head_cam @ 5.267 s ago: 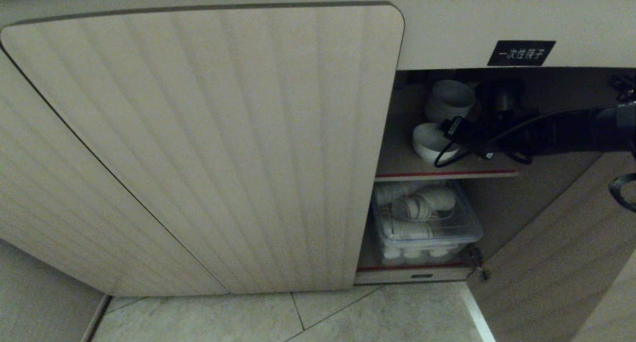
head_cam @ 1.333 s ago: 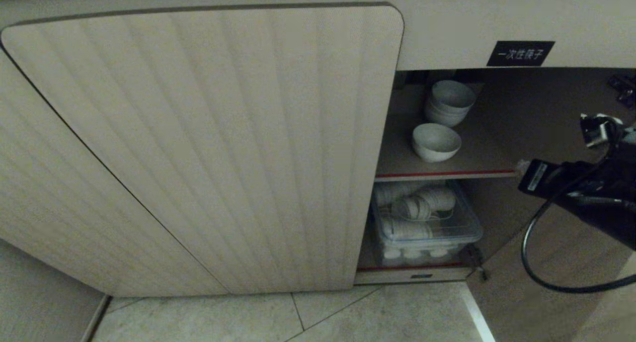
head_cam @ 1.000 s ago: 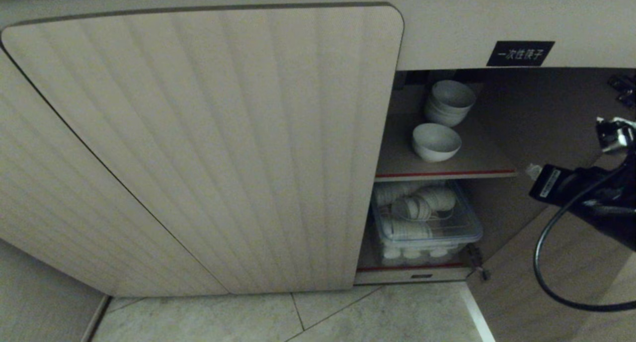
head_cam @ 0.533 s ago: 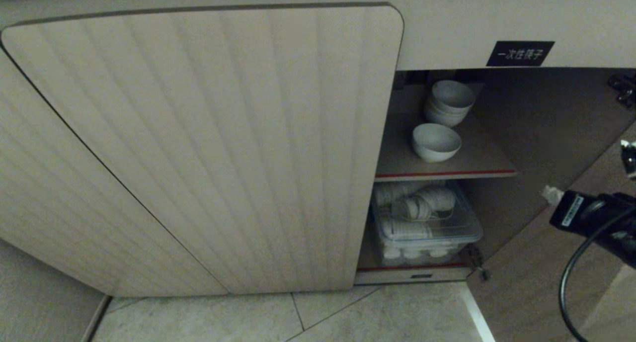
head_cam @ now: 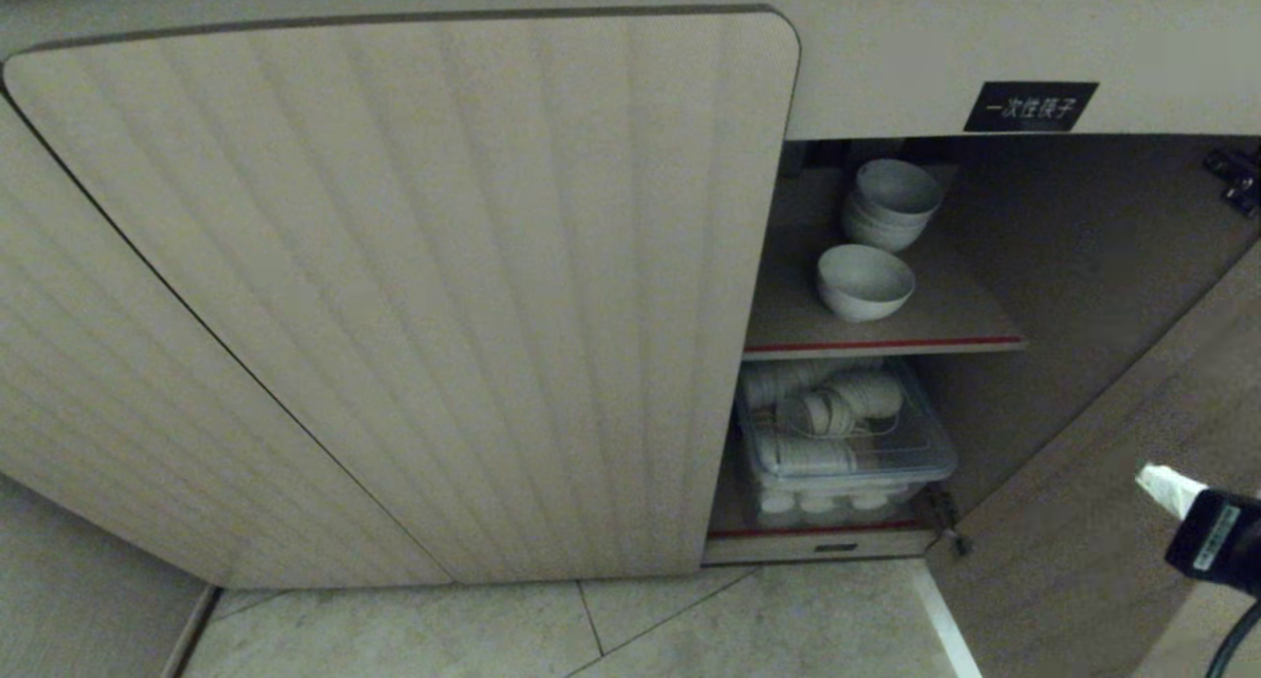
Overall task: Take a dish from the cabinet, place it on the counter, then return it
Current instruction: Close the cabinet door
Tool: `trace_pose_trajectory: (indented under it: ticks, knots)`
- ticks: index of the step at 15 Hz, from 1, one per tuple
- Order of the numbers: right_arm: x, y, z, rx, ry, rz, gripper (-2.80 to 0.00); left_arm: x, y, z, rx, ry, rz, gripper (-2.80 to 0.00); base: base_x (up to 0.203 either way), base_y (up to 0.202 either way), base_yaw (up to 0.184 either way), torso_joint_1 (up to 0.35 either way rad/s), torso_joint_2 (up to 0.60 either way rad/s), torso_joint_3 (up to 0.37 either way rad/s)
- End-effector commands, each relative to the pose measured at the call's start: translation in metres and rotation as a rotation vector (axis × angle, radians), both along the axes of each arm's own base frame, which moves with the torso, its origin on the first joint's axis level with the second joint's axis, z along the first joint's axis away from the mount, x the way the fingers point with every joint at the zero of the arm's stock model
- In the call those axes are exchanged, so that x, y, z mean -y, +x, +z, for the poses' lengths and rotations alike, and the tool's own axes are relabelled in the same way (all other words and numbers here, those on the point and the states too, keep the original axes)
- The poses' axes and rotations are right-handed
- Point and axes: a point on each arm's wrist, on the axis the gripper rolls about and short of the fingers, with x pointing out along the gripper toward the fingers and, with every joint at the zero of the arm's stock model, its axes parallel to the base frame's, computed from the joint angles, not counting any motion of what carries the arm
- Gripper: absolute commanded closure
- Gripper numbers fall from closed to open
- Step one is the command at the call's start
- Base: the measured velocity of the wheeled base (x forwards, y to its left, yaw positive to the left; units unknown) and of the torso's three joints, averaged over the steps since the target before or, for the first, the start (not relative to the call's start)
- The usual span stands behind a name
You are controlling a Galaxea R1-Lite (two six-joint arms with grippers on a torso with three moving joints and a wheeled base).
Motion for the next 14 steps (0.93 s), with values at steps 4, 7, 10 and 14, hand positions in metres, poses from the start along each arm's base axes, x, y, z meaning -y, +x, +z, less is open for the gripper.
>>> trace_pose_trajectory:
  ticks: [4,7,10,14]
  knots:
    - [0.006,-0.043,-0.021,0.021,-0.047,-0.019,0.00,0.000,0.000,0.000,0.001,0.000,0.000,0.00,0.000,0.000,0.000,0.000,0.00,0.000]
    - [0.007,-0.060,-0.031,0.029,-0.092,-0.014,0.00,0.000,0.000,0.000,0.001,0.000,0.000,0.00,0.000,0.000,0.000,0.000,0.00,0.000]
    - [0.009,-0.074,-0.036,0.017,-0.129,-0.031,0.00,0.000,0.000,0.000,0.001,0.000,0.000,0.00,0.000,0.000,0.000,0.000,0.00,0.000]
    - [0.010,-0.096,-0.048,-0.030,-0.197,-0.032,0.00,0.000,0.000,0.000,0.001,0.000,0.000,0.00,0.000,0.000,0.000,0.000,0.00,0.000]
